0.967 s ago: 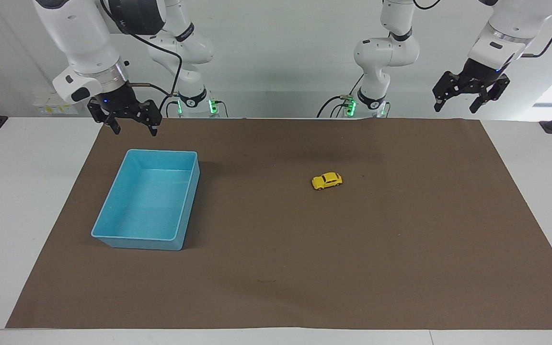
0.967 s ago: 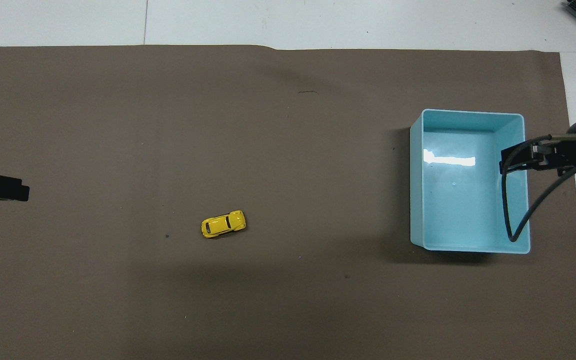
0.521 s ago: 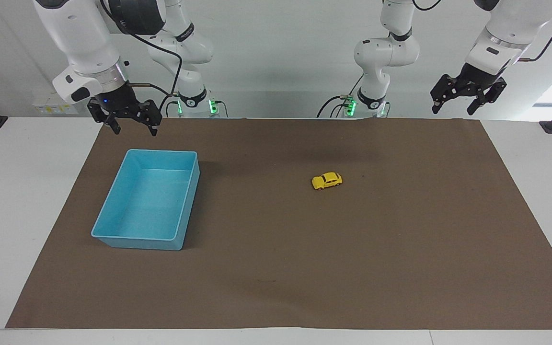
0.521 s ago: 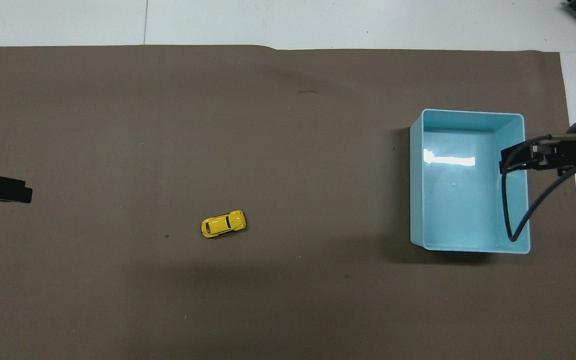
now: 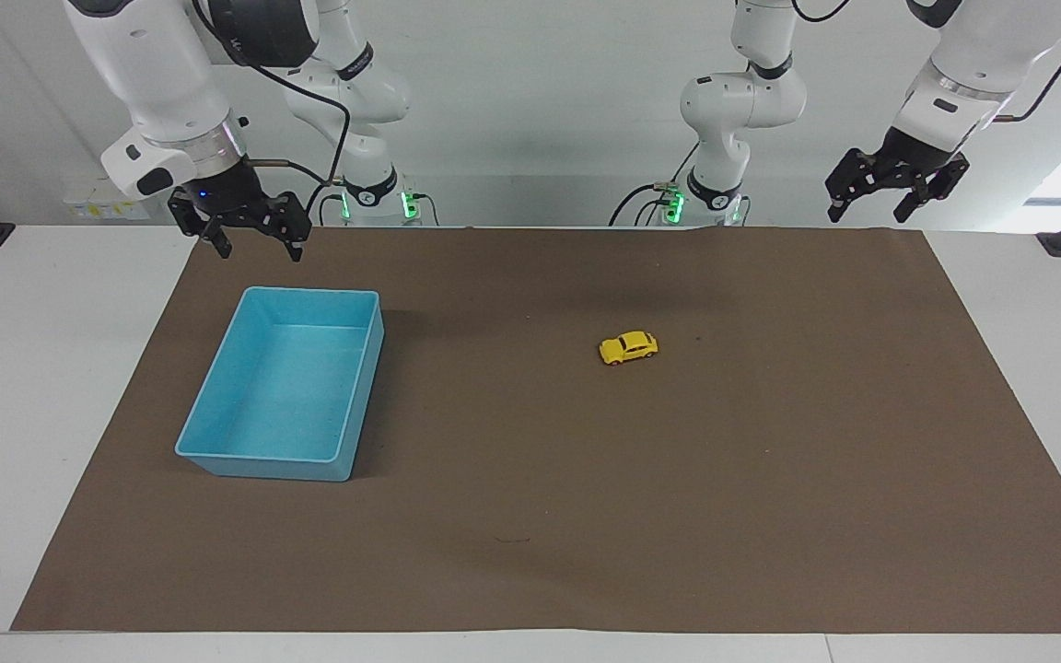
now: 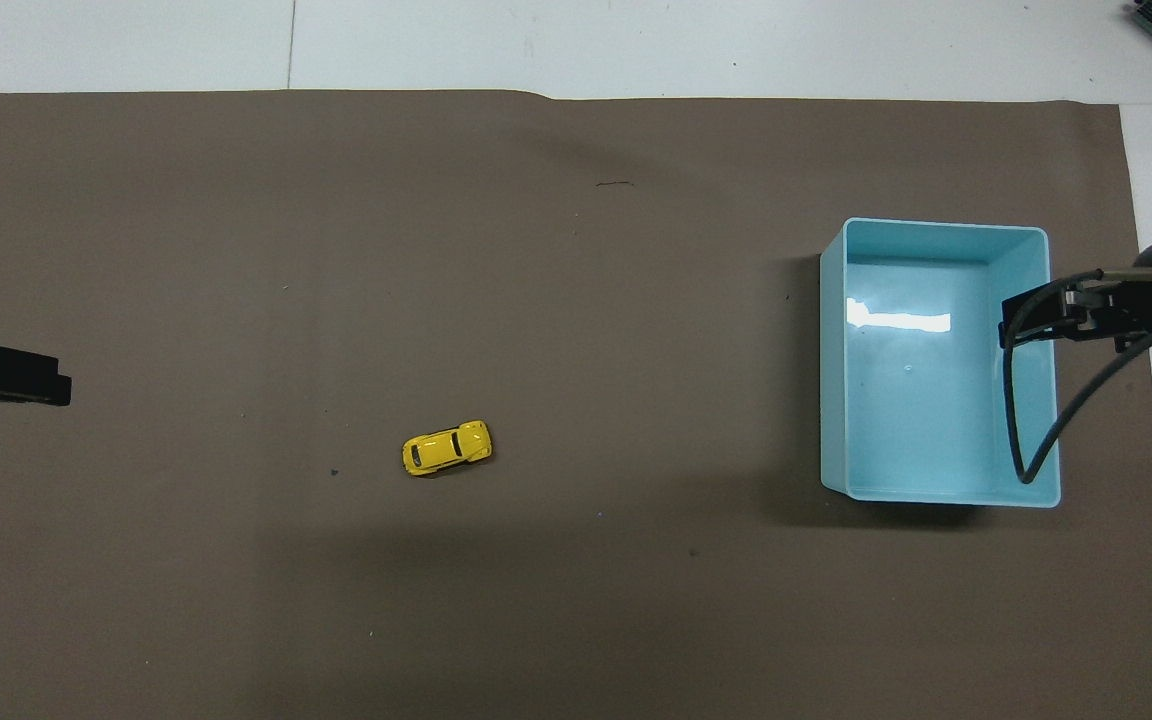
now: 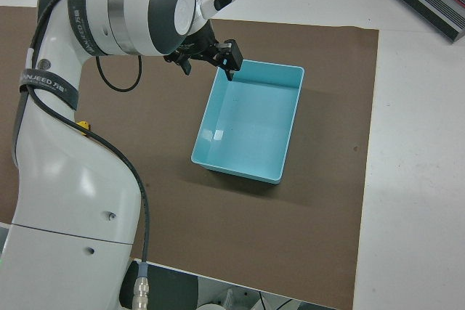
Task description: Wind up and store yellow beetle car
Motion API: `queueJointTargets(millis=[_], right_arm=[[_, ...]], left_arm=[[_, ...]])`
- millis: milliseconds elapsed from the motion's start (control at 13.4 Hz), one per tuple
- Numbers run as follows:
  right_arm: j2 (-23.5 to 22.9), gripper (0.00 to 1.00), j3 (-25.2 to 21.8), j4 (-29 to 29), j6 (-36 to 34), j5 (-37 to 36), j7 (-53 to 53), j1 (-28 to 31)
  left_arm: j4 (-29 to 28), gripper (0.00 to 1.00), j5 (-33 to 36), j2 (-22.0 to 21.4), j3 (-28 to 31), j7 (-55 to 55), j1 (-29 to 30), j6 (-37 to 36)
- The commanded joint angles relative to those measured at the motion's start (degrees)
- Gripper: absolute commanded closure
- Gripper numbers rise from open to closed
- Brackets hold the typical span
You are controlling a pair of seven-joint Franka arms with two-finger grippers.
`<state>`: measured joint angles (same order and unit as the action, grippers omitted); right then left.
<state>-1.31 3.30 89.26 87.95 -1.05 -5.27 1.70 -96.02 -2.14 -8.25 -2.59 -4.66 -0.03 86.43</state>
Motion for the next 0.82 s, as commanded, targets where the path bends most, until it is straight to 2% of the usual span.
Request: queueJointTargets(millis=[0,223,446,744], right_arm=[[0.6,0.0,0.2,0.2,-0.2,1.0,1.1,0.7],[0.6,0.0,0.2,0.2,-0.1,1.0,1.1,0.7],[0.6,0.0,0.2,0.2,-0.1,1.0,1.1,0.7],[0.6,0.0,0.2,0.2,-0.1,1.0,1.1,0.7]], left_arm=[[-1.7,0.0,-0.3,-0.7,-0.5,-5.7,0.4,0.1],[-1.8,0.0,-0.6,-0.4,-0.5,-11.6,1.2,0.5],[-1.6,0.0,-0.8,-0.2,-0.6,-24.9,0.8,0.5],[-0.1,0.0,-0.8,0.1,-0.5,-35.7,1.3,0.5]])
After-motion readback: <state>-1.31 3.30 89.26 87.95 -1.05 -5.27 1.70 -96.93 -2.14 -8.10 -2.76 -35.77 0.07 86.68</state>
